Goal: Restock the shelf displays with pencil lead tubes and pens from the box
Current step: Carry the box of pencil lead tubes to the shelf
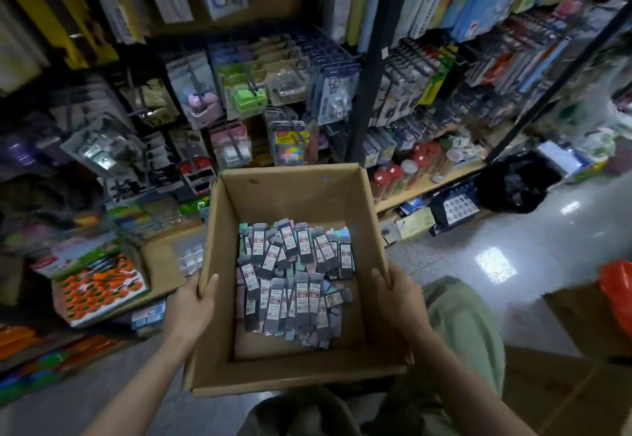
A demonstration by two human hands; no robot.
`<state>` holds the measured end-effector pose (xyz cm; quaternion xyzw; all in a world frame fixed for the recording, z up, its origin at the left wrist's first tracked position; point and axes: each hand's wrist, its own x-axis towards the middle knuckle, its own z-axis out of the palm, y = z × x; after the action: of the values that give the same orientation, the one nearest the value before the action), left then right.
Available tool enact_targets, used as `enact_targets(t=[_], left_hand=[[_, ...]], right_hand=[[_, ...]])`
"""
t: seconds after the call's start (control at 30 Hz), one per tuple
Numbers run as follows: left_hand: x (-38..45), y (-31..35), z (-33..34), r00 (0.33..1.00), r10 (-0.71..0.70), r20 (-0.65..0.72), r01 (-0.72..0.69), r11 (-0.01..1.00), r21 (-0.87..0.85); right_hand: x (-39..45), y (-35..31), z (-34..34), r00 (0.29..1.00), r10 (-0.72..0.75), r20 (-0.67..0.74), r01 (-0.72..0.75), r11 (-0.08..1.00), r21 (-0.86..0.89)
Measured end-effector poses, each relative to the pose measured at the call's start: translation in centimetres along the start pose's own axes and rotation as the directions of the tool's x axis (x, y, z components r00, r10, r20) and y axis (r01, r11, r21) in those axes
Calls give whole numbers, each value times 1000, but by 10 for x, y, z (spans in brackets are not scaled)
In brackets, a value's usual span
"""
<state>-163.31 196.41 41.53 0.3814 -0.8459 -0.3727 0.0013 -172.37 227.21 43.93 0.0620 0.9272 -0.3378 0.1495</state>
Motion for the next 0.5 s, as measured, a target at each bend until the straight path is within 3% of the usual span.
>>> enact_targets(t=[0.27, 0.5], left_hand=[[-26, 15, 29, 974, -192, -120, 179, 978, -109], [-106, 46, 93, 837, -491, -242, 413, 856, -309]], right_hand=[[84, 14, -9, 973, -115, 200, 121, 992, -18], [158, 15, -42, 806, -405, 431, 490, 865, -104]])
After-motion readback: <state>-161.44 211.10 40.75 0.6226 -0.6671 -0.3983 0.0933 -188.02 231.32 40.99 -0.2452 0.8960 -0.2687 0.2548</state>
